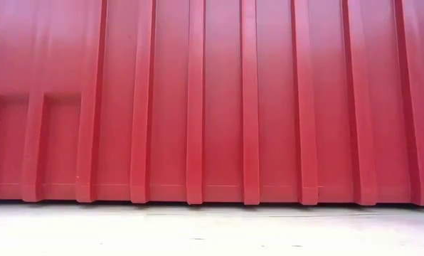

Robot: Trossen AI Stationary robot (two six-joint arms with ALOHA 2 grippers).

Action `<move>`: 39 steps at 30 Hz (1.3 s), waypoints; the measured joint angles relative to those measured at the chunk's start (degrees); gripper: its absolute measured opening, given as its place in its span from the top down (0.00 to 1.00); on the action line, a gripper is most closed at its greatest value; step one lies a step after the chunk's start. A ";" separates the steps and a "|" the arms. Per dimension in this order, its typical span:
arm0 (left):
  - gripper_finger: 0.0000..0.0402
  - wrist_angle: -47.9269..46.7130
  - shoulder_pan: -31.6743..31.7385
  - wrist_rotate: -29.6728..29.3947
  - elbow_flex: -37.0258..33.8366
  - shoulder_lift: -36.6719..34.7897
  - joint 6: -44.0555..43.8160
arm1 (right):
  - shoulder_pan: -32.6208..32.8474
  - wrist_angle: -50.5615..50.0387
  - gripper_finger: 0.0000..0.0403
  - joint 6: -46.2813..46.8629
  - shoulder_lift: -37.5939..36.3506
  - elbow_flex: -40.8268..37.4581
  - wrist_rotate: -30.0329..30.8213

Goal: Pick and place slides into bin
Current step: Return to Home Position

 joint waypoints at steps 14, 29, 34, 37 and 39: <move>0.90 -12.31 0.02 1.04 -0.07 -0.01 -3.01 | 0.00 -0.02 0.96 0.00 0.00 0.00 -0.02; 0.92 -7.00 0.02 1.02 -0.07 0.04 -2.99 | 0.00 -0.02 0.96 0.01 0.00 0.00 -0.01; 0.90 -6.85 0.02 1.02 -0.07 0.02 -3.02 | 0.00 -0.02 0.96 0.00 0.00 0.00 0.00; 0.90 -6.84 0.02 1.02 -0.07 0.02 -3.00 | 0.02 -0.02 0.96 0.00 0.00 0.00 0.00; 0.90 -6.84 0.02 1.02 -0.07 0.01 -3.02 | 0.00 -0.02 0.96 0.00 0.00 0.00 -0.01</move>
